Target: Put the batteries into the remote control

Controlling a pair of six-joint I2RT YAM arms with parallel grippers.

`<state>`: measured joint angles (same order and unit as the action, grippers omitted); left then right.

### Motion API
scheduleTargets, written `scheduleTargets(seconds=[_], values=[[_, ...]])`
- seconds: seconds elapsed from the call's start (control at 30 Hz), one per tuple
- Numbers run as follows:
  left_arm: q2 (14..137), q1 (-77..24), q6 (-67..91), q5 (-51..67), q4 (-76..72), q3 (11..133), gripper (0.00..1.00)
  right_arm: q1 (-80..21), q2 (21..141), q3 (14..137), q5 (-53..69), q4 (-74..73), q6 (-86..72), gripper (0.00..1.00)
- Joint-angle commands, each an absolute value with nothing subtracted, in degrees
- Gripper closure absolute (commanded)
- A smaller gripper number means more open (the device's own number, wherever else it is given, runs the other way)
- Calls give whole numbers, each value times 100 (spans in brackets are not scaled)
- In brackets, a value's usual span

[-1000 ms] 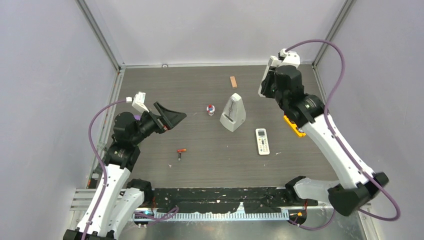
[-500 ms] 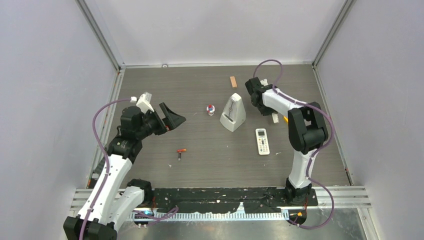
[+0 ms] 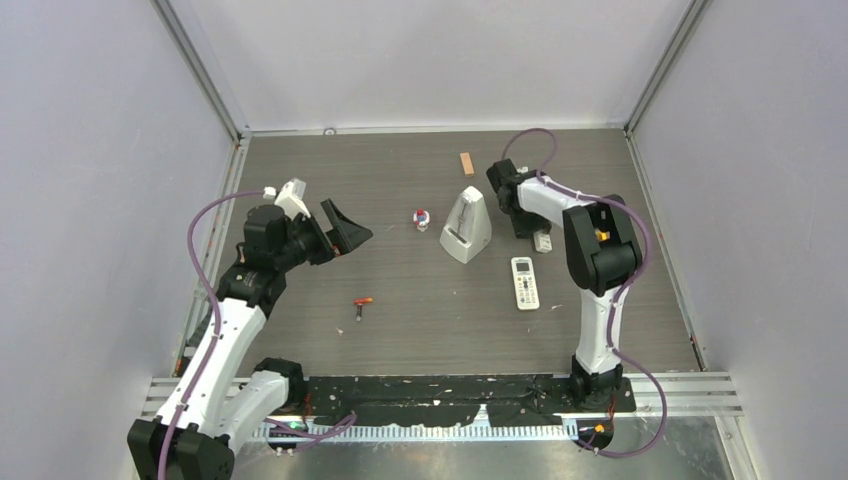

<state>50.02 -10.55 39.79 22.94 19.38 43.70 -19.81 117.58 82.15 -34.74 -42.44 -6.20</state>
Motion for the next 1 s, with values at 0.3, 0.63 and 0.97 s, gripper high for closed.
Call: scheduleTargets(seconds=[0.3,0.63,0.97], values=[[4845,-1063,4087,2485,1860,4374,0,-1864,9041,6160,-736,-3528,-2238,21],[4568,-1107,4236,2644,1790,4053,0,-2304,8390,4634,-503,-2959,-2295,3],[4421,-1107,4108,2884,1873,3870,1,-2841,8488,4224,-1214,-2920,-2726,59]])
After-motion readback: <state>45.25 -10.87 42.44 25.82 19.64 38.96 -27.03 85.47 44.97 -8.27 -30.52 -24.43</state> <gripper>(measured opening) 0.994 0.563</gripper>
